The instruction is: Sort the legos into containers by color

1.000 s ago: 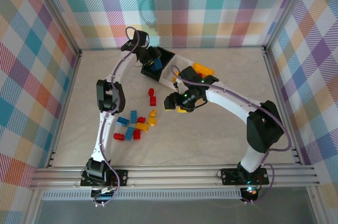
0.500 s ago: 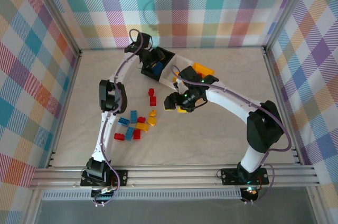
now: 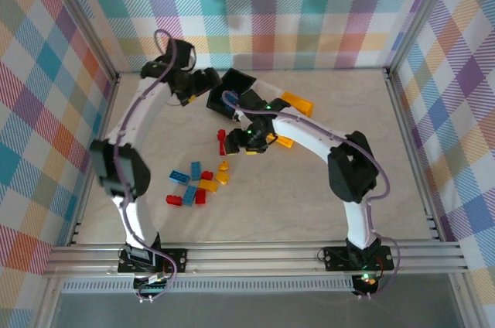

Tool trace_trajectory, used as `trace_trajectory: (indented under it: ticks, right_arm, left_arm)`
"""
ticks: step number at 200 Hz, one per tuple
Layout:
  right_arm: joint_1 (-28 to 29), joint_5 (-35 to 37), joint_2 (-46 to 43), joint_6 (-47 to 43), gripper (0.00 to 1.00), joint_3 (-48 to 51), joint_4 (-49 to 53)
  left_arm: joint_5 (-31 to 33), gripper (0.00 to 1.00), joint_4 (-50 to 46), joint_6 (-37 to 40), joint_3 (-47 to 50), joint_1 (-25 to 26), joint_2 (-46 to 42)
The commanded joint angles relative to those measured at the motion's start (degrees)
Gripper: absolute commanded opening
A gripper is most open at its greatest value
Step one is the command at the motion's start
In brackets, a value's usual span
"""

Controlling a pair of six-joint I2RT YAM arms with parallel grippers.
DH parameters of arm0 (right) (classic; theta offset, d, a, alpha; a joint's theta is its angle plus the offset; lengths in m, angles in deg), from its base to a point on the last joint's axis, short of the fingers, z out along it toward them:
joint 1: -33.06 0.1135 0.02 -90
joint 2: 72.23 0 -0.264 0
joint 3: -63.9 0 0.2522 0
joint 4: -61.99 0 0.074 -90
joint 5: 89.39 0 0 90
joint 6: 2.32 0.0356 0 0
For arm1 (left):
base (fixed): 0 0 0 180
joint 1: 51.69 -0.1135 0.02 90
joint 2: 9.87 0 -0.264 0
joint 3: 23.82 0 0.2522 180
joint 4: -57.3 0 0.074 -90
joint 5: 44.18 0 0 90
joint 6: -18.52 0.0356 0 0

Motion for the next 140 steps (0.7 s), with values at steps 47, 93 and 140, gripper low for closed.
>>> trace_trajectory:
  ticks: [47, 93, 140]
  right_arm:
    - [3.0, 11.8, 17.2, -3.5, 0.69, -21.4, 10.0]
    - [3.3, 16.0, 25.5, -2.6, 0.69, -32.0, 12.6]
    - [4.0, 20.2, 30.4, -1.8, 0.66, -37.3, 13.8]
  left_arm:
    - [3.8, 0.94, -3.2, -1.3, 28.2, -3.0, -21.4]
    - [5.0, 0.96, -6.2, -1.6, 35.3, -3.1, -29.5]
    - [5.3, 0.96, -9.2, 0.2, 35.7, -3.6, -32.1]
